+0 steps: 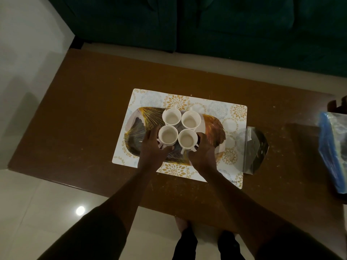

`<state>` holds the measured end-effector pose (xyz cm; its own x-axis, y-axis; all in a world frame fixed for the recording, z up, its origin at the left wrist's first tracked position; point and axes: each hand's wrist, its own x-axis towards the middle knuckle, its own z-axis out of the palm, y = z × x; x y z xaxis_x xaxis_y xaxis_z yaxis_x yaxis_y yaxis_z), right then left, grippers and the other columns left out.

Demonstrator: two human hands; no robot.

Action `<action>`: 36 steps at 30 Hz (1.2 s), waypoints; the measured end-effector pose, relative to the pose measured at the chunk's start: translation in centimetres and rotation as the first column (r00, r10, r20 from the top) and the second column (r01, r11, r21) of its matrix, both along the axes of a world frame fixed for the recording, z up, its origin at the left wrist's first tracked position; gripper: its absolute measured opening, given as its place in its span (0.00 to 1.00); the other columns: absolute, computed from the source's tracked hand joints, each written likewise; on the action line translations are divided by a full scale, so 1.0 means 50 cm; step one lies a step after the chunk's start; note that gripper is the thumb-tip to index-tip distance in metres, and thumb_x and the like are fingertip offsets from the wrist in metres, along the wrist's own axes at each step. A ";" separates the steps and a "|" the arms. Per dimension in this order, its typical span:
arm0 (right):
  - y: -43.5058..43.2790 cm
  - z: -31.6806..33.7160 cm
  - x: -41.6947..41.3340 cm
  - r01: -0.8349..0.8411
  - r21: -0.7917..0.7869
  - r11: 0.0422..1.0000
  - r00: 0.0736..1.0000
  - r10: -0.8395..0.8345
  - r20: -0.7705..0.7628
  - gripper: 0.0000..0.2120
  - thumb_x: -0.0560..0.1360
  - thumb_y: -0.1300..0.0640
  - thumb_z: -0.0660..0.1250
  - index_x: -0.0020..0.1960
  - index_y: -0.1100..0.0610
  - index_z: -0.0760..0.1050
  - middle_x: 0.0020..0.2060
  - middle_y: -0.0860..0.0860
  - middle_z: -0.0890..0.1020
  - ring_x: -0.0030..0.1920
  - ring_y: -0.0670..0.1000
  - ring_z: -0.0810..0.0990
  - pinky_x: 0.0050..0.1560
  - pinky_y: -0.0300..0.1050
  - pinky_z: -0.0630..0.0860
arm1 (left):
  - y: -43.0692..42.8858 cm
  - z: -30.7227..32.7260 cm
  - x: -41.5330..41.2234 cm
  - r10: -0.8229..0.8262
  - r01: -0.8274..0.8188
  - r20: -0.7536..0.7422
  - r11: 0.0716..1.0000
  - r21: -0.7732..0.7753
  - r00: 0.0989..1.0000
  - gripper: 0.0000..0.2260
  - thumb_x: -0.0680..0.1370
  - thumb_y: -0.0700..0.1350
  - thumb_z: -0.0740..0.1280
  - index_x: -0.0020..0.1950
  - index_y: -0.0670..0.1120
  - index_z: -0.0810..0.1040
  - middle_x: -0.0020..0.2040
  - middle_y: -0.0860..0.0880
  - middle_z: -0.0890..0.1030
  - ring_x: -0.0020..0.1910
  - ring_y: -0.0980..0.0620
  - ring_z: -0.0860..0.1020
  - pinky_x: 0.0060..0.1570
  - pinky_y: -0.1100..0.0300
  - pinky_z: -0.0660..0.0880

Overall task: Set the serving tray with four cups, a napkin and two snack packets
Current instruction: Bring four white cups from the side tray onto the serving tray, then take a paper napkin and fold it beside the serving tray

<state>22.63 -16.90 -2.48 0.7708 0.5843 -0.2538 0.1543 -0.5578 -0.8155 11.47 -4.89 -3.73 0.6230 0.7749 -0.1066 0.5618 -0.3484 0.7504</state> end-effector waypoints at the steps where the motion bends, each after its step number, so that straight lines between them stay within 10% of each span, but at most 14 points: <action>1: -0.002 0.000 0.001 0.001 -0.012 1.000 1.000 -0.001 -0.002 0.27 0.68 0.66 0.74 0.64 0.65 0.69 0.56 0.58 0.81 0.55 0.52 0.79 0.55 0.50 0.80 | 0.000 0.000 -0.001 -0.015 0.016 -0.012 1.000 0.011 1.000 0.34 0.68 0.49 0.77 0.71 0.46 0.67 0.64 0.44 0.76 0.60 0.49 0.75 0.51 0.58 0.74; 9: -0.016 0.047 0.054 0.035 -0.043 0.998 0.956 -0.021 0.291 0.25 0.68 0.69 0.68 0.64 0.66 0.70 0.63 0.61 0.75 0.67 0.61 0.72 0.65 0.46 0.70 | 0.016 0.040 0.006 0.025 -0.016 -0.089 0.995 0.094 0.996 0.30 0.76 0.58 0.66 0.73 0.48 0.63 0.71 0.44 0.69 0.70 0.44 0.68 0.58 0.48 0.72; 24: -0.145 0.165 0.284 0.215 0.070 0.974 0.924 -0.226 0.308 0.19 0.72 0.66 0.66 0.62 0.56 0.72 0.59 0.52 0.77 0.57 0.46 0.73 0.48 0.33 0.72 | -0.124 0.118 0.264 -0.140 0.102 0.133 0.960 0.262 0.981 0.21 0.79 0.53 0.62 0.69 0.47 0.68 0.63 0.44 0.75 0.61 0.45 0.75 0.57 0.51 0.74; 30: -0.309 0.178 0.400 0.245 0.039 0.969 0.919 -0.245 0.309 0.16 0.72 0.67 0.64 0.58 0.57 0.75 0.56 0.53 0.78 0.59 0.55 0.76 0.57 0.52 0.77 | -0.274 0.143 0.400 -0.239 0.199 0.129 0.944 0.262 0.962 0.20 0.79 0.51 0.63 0.70 0.48 0.67 0.65 0.46 0.73 0.63 0.46 0.74 0.54 0.51 0.76; 36: -0.541 0.172 0.532 0.380 0.043 0.924 0.885 -0.377 0.272 0.13 0.71 0.65 0.67 0.55 0.57 0.77 0.55 0.53 0.78 0.52 0.50 0.78 0.45 0.36 0.71 | -0.461 0.147 0.565 -0.321 0.292 0.126 0.934 0.205 0.939 0.21 0.79 0.51 0.65 0.71 0.50 0.67 0.67 0.45 0.74 0.64 0.46 0.73 0.55 0.55 0.72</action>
